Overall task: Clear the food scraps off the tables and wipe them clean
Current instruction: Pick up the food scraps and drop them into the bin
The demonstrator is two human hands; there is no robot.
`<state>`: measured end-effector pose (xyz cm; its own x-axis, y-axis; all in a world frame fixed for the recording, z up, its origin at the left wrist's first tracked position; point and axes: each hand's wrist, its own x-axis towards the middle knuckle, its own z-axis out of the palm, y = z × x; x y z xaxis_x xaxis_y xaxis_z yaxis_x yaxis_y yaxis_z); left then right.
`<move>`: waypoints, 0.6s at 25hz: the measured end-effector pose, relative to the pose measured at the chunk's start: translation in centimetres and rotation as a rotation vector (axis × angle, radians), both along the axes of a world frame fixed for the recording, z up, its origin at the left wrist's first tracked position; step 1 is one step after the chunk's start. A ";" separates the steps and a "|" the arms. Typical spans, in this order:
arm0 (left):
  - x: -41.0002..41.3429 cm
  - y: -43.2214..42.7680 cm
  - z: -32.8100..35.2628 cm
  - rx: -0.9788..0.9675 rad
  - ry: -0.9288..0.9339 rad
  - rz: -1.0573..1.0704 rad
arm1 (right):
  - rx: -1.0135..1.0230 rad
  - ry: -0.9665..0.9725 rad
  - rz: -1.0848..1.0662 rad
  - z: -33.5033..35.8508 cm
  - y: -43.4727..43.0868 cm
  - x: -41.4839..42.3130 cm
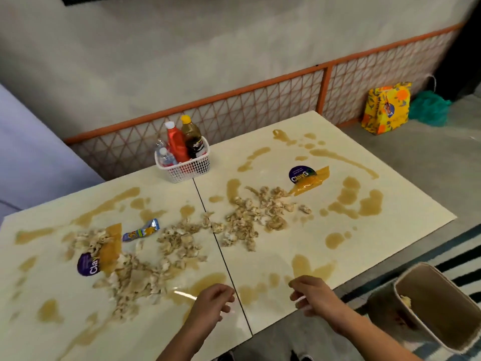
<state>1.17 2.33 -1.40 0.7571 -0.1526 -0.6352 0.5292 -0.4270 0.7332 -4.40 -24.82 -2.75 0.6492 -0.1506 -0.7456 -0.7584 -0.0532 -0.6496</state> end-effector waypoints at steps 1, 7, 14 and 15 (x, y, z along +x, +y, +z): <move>0.0 2.2 -0.4 -0.004 0.009 0.036 | -0.011 0.003 0.064 0.1 1.9 0.9; -0.7 12.9 -2.8 0.021 0.032 0.173 | -0.127 -0.023 0.442 0.3 11.9 4.9; -0.9 20.1 -4.8 -0.004 0.028 0.260 | -0.539 -0.216 1.036 -1.4 21.2 11.0; -1.0 21.0 -4.9 -0.009 0.017 0.271 | -0.602 -0.218 1.082 -2.0 22.1 12.1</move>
